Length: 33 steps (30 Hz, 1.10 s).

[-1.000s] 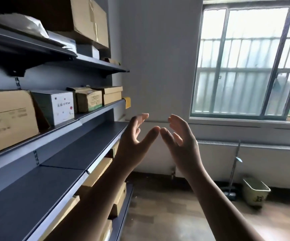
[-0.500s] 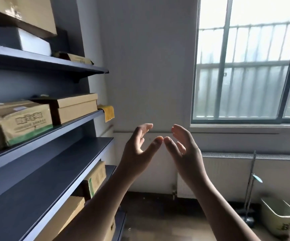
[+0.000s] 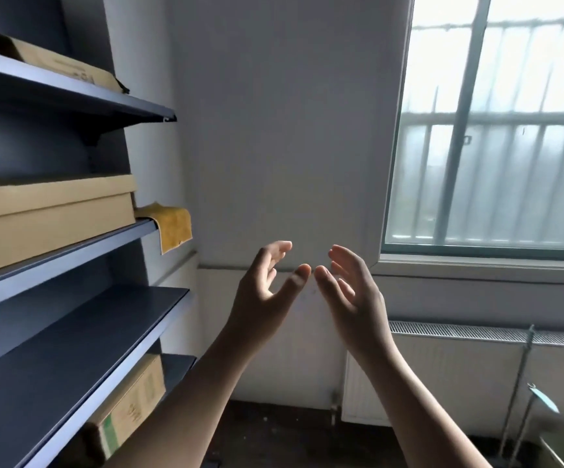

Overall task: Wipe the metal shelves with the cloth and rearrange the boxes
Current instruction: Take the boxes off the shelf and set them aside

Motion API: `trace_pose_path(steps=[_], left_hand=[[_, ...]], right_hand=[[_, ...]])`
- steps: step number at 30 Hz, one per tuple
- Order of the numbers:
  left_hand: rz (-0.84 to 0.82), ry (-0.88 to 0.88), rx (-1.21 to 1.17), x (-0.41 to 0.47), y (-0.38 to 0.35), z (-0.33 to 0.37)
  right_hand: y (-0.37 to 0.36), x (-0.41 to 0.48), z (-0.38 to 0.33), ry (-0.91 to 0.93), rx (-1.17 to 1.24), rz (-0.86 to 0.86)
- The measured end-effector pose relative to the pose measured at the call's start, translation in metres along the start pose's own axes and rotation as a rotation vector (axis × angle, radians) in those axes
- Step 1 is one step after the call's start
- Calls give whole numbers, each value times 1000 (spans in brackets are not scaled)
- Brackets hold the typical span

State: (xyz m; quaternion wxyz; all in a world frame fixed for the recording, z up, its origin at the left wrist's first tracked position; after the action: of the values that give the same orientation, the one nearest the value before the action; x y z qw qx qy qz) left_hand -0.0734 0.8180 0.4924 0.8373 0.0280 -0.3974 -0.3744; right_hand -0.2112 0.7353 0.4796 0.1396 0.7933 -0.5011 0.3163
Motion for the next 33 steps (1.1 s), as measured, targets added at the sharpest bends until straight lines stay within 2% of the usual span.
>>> trace_pose_path(steps=[12,21,27,33], left_hand=[[80,0,-24,231,-35,-171],[168,78,30,323,-28,-271],[393,132,253,364,20,-332],[577,250,507,377,77,-356]], right_hand=[[-69,231,160,30,-31,-66],[-124,339,264,0,92,-151],[-209,408,335,-10,248,-352],[-315,457,358,6,443,-610]])
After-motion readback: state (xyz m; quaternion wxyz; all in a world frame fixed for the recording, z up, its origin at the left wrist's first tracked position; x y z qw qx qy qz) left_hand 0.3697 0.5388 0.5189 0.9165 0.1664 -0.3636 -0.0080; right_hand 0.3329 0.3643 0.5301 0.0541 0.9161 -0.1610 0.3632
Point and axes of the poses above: each hand's wrist, its own x-axis towards the middle knuckle, its own y-axis out of the back of the hand, z = x × y, the point moved 7 cm from there along x, towards the middle knuckle, and after that the axes turned 12 degrees about x, right-handed, at the moved point
